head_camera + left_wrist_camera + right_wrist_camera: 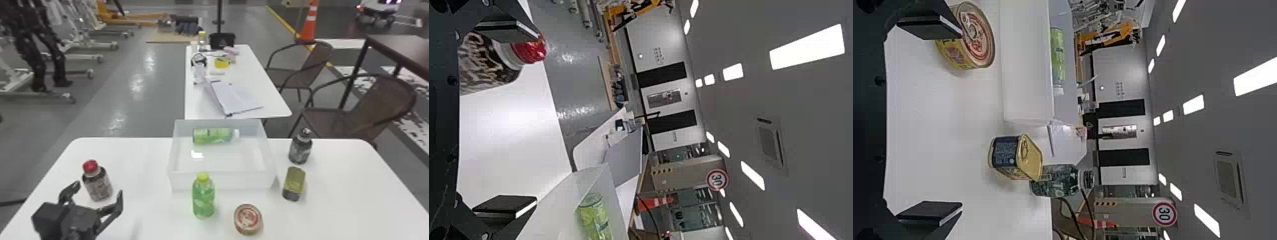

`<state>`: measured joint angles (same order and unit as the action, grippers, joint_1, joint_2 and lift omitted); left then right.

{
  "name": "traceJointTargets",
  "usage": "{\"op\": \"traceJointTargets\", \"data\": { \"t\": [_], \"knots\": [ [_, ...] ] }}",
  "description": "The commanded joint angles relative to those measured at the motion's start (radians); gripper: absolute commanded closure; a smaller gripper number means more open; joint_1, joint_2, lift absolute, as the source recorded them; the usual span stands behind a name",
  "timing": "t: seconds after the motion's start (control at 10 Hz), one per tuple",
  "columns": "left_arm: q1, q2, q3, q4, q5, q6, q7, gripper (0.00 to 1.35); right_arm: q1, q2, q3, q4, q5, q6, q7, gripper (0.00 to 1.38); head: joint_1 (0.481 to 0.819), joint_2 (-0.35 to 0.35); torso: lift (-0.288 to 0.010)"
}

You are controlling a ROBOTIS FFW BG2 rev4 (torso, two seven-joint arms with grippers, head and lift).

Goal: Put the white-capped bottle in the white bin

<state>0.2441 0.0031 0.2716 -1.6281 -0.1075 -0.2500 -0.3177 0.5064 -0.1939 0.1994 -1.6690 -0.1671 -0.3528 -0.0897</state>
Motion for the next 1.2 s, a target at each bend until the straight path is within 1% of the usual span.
{"op": "traceJointTargets", "data": {
  "t": [0.0,0.2,0.3,0.4,0.8,1.1],
  "knots": [
    [0.075,-0.006,0.008,0.013,0.112,-0.072,0.000,0.15,0.003,-0.001,0.000,0.000,0.000,0.000,-0.002,0.09,0.549,0.000,-0.100],
    [0.126,-0.006,-0.002,0.062,0.212,-0.098,0.002,0.15,0.011,-0.004,0.000,0.000,-0.003,0.000,-0.004,0.09,0.549,0.000,-0.100],
    [0.144,-0.006,-0.002,0.077,0.218,-0.104,0.002,0.15,0.014,-0.007,0.000,-0.001,-0.003,0.000,-0.004,0.09,0.549,0.000,-0.100],
    [0.150,-0.006,-0.011,0.096,0.244,-0.098,0.008,0.15,0.015,-0.007,0.000,-0.003,-0.002,0.000,-0.004,0.09,0.549,0.000,-0.100],
    [0.146,-0.006,-0.011,0.096,0.236,-0.097,0.008,0.15,0.015,-0.016,0.000,-0.009,0.009,-0.002,-0.004,0.09,0.549,0.000,-0.100],
    [0.143,-0.006,-0.020,0.096,0.239,-0.086,0.008,0.15,0.015,-0.016,0.000,-0.009,0.006,-0.002,-0.004,0.09,0.549,0.000,-0.100]
  ]
}}
